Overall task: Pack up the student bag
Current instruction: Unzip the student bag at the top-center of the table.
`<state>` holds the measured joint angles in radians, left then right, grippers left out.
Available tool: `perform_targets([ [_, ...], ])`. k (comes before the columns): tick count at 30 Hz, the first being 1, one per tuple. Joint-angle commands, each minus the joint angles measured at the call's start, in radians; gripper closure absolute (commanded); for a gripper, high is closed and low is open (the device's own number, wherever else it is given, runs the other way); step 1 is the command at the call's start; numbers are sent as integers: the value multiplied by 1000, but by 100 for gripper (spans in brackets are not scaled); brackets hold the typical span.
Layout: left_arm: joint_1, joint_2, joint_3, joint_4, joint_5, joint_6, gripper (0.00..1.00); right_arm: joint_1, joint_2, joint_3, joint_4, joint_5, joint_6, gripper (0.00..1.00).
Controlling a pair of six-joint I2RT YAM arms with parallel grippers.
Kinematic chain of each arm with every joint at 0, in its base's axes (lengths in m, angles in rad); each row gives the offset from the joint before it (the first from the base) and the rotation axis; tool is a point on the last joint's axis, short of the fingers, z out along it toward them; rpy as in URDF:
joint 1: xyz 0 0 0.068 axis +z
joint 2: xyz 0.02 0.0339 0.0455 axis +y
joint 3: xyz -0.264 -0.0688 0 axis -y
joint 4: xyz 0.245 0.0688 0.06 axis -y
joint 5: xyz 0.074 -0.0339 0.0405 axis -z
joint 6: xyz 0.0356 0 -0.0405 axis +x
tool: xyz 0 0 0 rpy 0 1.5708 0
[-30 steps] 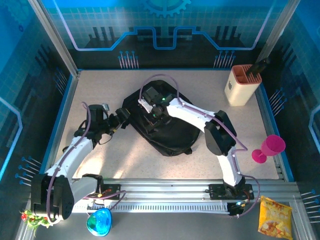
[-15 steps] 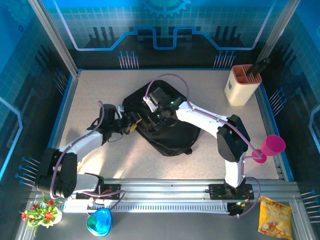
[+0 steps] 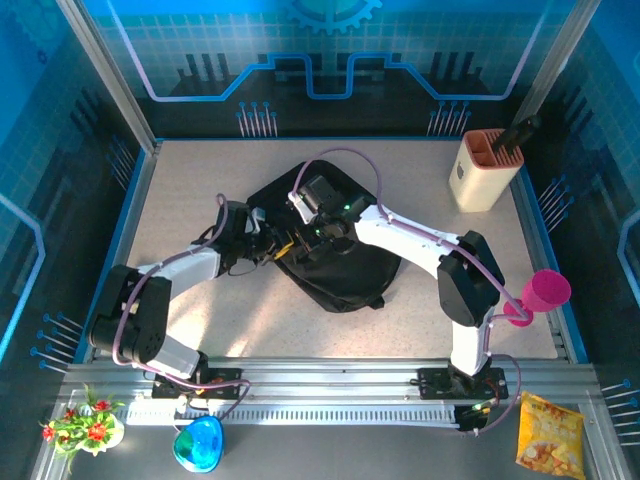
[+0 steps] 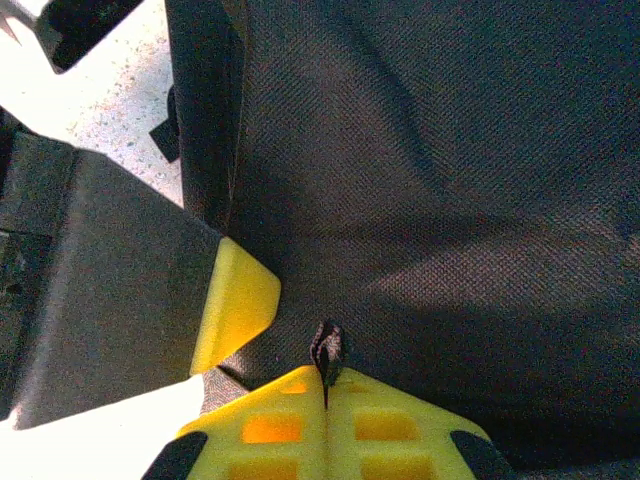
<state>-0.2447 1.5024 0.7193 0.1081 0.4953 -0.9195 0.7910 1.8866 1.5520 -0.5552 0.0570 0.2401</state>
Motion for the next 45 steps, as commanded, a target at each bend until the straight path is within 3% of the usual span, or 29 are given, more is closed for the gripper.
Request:
perform_targets([
  [1, -7, 4, 29, -40, 5, 27, 96, -17, -41, -27, 11, 68, 37, 100],
  [2, -6, 0, 28, -49, -5, 32, 100, -32, -43, -33, 8, 91, 56, 100],
  [10, -2, -40, 2, -91, -57, 67, 100, -259, -67, -84, 17, 251, 178, 100],
  [14, -1, -51, 1, -106, -64, 80, 100, -320, -35, -48, 11, 318, 176, 100],
  [19, -1, -36, 27, -118, -60, 93, 100, -345, -10, -17, 9, 291, 173, 100],
  [26, 1, 67, 247, -170, -106, 169, 100, -349, -74, -37, 57, 251, 177, 100],
  [33, 30, 275, 528, -198, -189, 206, 100, -362, -62, -51, 104, 216, 213, 100],
  [35, 35, 295, 570, -223, -213, 211, 82, -363, -68, -58, 106, 213, 220, 96],
  [37, 37, 277, 584, -249, -248, 231, 69, -363, -105, -82, 122, 225, 222, 70],
  [39, 39, 228, 570, -270, -296, 251, 51, -363, -174, -120, 146, 242, 213, 49],
  [42, 40, 133, 521, -307, -387, 290, 28, -364, -296, -200, 192, 264, 174, 29],
  [44, 42, 64, 469, -327, -465, 316, 19, -367, -382, -269, 227, 285, 144, 16],
  [45, 42, 22, 435, -332, -509, 330, 8, -370, -430, -313, 245, 304, 131, 11],
])
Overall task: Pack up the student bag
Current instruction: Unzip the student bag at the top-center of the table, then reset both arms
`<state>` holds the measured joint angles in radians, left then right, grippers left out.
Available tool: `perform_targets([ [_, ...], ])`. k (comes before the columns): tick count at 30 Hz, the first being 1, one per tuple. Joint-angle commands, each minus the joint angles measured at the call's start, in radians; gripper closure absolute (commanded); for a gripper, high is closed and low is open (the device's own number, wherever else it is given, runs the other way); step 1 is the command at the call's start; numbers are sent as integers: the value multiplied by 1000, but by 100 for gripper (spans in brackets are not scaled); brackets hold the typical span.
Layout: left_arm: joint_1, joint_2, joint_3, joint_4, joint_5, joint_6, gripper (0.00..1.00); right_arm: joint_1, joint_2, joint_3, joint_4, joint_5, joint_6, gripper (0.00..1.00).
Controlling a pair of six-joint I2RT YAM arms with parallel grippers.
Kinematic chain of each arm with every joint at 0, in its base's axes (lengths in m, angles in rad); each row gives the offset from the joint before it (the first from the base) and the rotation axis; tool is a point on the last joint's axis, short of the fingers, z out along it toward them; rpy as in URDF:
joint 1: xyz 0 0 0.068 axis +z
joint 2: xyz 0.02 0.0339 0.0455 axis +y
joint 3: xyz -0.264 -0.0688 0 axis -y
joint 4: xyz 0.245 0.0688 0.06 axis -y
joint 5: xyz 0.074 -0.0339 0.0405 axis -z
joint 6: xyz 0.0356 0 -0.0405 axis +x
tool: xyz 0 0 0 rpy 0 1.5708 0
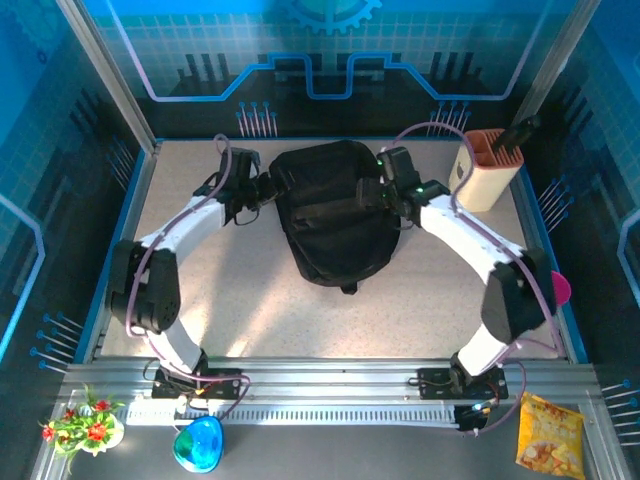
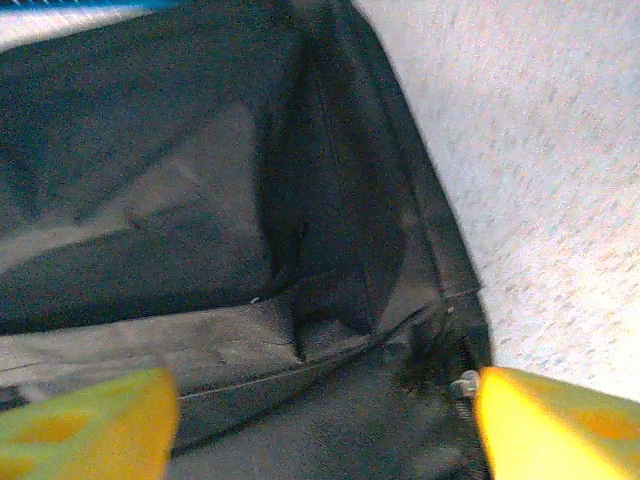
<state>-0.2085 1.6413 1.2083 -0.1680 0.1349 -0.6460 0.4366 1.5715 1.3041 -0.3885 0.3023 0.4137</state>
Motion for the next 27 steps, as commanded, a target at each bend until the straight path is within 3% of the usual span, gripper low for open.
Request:
perform_targets([
  [1, 6, -160, -94, -55, -195, 72, 2, -19, -161, -114, 102, 90, -52, 5],
  [2, 7, -196, -131, -52, -236, 84, 1, -22, -205, -158, 123, 118, -62, 0],
  [10, 11, -511, -492, 78, -629, 162, 1, -93, -530, -530, 251, 429, -95, 0],
  [17, 15, -606, -736, 349, -812, 286, 1, -246, -611, -784, 380, 430, -110, 0],
  [20, 27, -565, -771, 470, -810, 386, 1, -304, -583, -844, 442, 389, -132, 0],
  [22, 58, -518, -807, 632, -675, 482, 1, -315, -563, -895, 556, 329, -204, 0],
  [27, 77, -417, -822, 806, -509, 630, 1, -333, -479, -956, 788, 174, -279, 0],
])
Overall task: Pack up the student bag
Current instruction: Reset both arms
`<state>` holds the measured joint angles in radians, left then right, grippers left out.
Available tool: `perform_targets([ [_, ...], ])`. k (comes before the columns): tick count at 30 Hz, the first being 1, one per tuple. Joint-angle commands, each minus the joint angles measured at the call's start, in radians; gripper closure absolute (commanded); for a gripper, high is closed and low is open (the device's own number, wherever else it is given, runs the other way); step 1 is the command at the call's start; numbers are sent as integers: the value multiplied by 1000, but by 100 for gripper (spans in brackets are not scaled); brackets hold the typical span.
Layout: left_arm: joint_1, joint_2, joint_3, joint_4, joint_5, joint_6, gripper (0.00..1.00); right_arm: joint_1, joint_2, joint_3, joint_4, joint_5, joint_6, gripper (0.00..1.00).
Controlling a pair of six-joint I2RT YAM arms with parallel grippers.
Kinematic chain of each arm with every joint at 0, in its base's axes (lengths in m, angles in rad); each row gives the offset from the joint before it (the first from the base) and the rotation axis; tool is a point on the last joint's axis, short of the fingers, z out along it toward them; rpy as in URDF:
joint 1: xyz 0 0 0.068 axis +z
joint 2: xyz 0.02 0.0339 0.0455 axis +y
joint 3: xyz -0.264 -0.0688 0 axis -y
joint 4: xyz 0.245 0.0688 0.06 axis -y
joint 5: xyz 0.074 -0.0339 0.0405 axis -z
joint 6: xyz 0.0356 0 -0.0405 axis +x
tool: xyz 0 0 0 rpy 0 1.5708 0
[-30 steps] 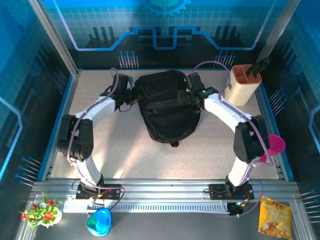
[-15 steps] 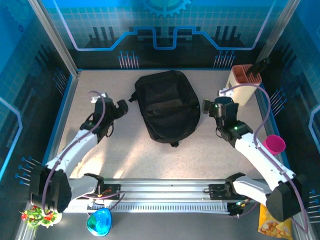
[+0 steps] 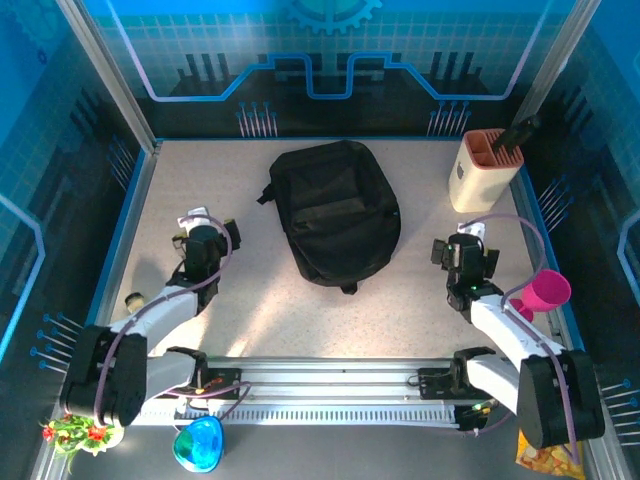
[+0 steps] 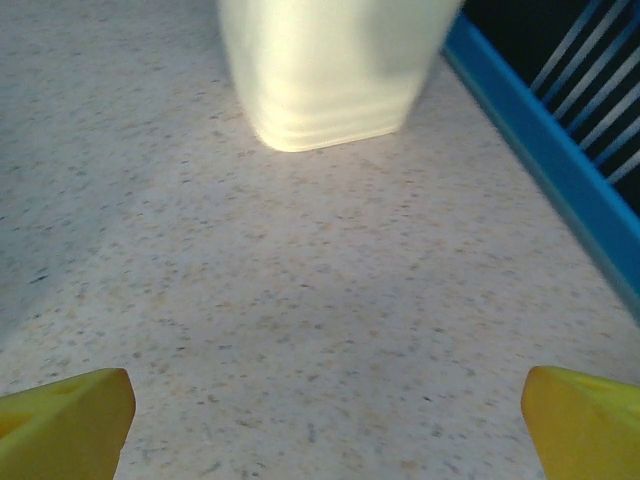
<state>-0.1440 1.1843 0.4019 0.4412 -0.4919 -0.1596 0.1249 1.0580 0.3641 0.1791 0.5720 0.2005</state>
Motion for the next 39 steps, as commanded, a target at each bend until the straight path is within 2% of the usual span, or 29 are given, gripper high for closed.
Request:
perform_targets([
  [1, 16, 72, -17, 227, 139, 169, 1, -24, 57, -29, 283, -119, -77, 0],
  [7, 58, 220, -34, 393, 285, 210, 1, -40, 202, -81, 614, -279, -148, 0],
  [13, 108, 350, -40, 509, 377, 185, 1, -80, 333, -74, 769, -377, -141, 0],
  [19, 129, 371, -18, 480, 405, 165, 1, -88, 481, -68, 903, -407, -139, 0],
  [24, 133, 371, -14, 475, 410, 163, 1, -58, 479, 12, 748, -391, -167, 0],
  [35, 141, 372, -17, 479, 413, 157, 1, -48, 484, 15, 751, -373, -179, 0],
  [39, 144, 371, -12, 470, 454, 164, 1, -49, 484, 15, 749, -374, -178, 0],
])
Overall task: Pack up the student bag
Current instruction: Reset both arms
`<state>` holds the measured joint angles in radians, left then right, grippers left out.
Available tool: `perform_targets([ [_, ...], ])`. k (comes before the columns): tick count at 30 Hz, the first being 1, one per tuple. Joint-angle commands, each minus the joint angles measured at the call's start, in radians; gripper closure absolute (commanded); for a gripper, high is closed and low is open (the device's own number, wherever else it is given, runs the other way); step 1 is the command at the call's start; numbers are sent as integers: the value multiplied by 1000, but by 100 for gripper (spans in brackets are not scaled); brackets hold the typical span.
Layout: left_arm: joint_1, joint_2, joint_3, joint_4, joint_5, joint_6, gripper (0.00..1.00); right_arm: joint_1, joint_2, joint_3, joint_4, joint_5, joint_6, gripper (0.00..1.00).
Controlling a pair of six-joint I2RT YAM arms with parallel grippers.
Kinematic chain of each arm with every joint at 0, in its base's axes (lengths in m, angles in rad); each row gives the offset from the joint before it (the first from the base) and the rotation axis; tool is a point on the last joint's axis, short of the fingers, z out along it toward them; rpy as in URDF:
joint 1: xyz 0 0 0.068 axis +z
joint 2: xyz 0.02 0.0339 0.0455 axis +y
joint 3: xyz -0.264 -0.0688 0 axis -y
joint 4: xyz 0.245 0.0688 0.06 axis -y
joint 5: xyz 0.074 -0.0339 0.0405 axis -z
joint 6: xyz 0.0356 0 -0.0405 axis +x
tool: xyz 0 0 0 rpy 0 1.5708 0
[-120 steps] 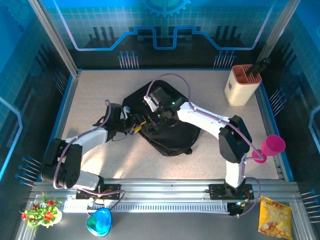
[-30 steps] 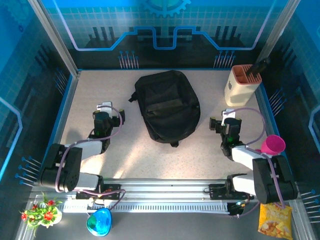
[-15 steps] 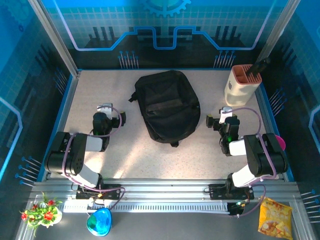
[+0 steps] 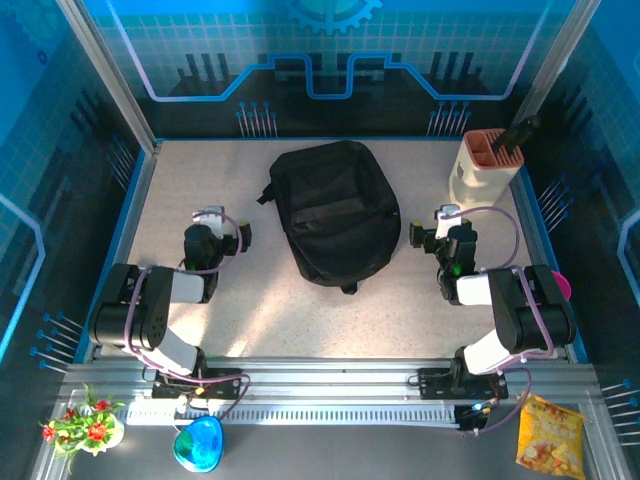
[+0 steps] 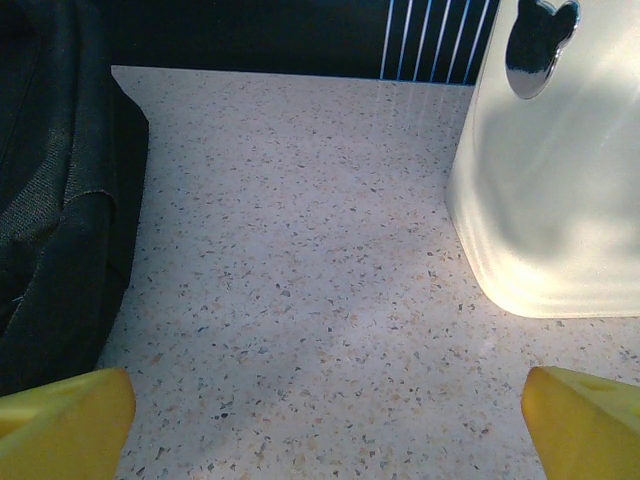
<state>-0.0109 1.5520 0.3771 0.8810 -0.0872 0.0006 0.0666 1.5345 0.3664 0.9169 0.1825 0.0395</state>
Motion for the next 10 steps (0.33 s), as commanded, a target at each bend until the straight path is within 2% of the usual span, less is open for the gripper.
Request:
perform_targets([
  [1, 11, 3, 12, 29, 50, 5, 1, 10, 7, 12, 12, 16, -18, 0],
  [10, 11, 5, 15, 25, 46, 2, 1, 11, 8, 13, 12, 17, -18, 0],
])
